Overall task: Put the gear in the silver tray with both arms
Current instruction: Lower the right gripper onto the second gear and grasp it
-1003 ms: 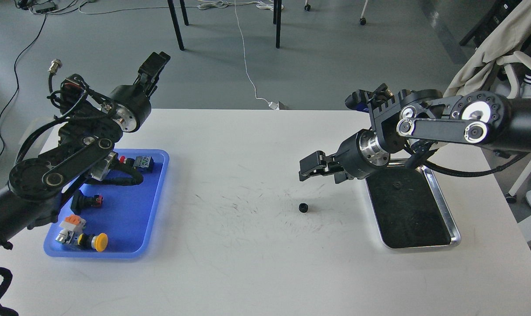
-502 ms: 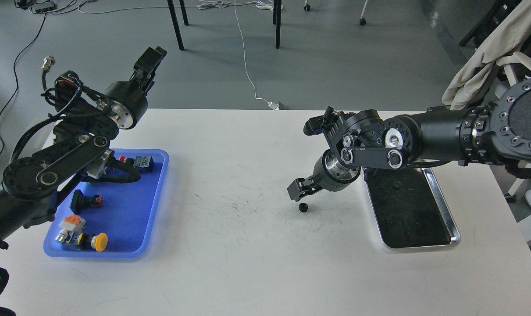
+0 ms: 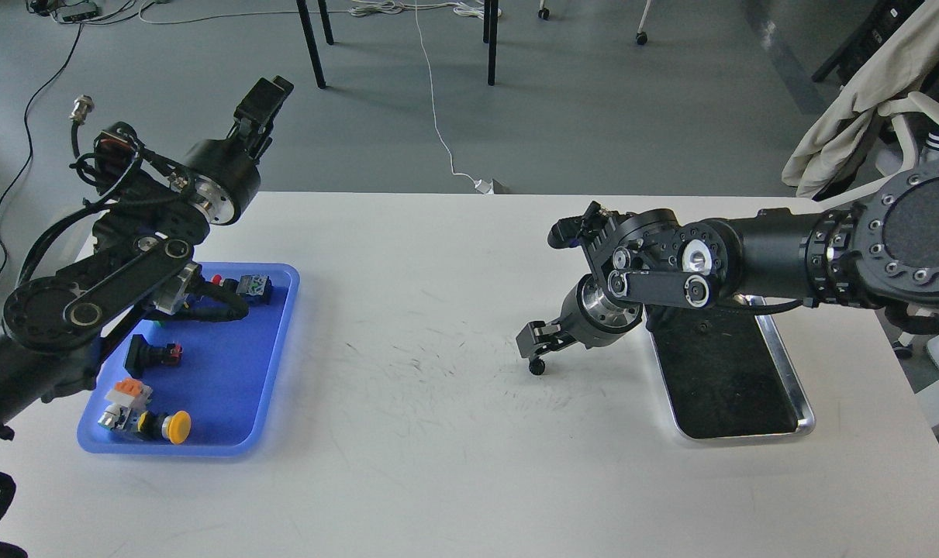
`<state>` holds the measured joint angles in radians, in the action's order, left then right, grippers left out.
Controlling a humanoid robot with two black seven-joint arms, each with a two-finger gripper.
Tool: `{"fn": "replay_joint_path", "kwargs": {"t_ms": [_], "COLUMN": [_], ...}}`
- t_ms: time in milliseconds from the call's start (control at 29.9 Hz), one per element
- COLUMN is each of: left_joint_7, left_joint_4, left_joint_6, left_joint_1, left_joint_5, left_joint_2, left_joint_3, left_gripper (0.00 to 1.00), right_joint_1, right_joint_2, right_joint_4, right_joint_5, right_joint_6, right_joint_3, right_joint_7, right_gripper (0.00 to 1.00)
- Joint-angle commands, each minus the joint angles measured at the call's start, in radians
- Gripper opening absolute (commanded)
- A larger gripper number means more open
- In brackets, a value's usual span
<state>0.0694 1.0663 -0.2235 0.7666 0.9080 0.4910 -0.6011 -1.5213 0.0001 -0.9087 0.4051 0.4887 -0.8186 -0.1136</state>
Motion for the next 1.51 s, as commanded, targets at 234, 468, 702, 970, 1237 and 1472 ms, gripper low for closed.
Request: {"fn": "replay_joint_path", "kwargs": {"t_ms": [234, 468, 702, 970, 1237, 1472], "left_joint_7": [0.004, 0.004, 0.004, 0.004, 0.004, 0.004], "left_joint_4": [0.020, 0.027, 0.030, 0.034, 0.034, 0.034], "left_joint_6": [-0.002, -0.002, -0.002, -0.002, -0.002, -0.002], "left_joint_1": [0.000, 0.000, 0.000, -0.001, 0.000, 0.000], "left_joint_5": [0.000, 0.000, 0.000, 0.000, 0.000, 0.000], "left_joint_2": [0.015, 0.017, 0.015, 0.017, 0.015, 0.015], "left_joint_3": [0.000, -0.009, -0.009, -0.011, -0.011, -0.014], "left_gripper": [0.98, 0.98, 0.98, 0.98, 0.98, 0.98], "right_joint_1": [0.016, 0.019, 0.042, 0.061, 0.061, 0.052], "right_joint_2": [0.000, 0.000, 0.000, 0.000, 0.000, 0.000], "right_joint_4": [0.008, 0.007, 0.005, 0.007, 0.008, 0.013], "right_joint_5": [-0.054, -0.126, -0.124, -0.117, -0.114, -0.120], "right_joint_6": [0.000, 0.000, 0.000, 0.000, 0.000, 0.000], "right_joint_3": [0.002, 0.013, 0.019, 0.019, 0.019, 0.019], "right_joint_7": [0.000, 0.002, -0.001, -0.018, -0.049, -0.058], "right_gripper": [0.82, 0.83, 0.83, 0.82, 0.71, 0.66]}}
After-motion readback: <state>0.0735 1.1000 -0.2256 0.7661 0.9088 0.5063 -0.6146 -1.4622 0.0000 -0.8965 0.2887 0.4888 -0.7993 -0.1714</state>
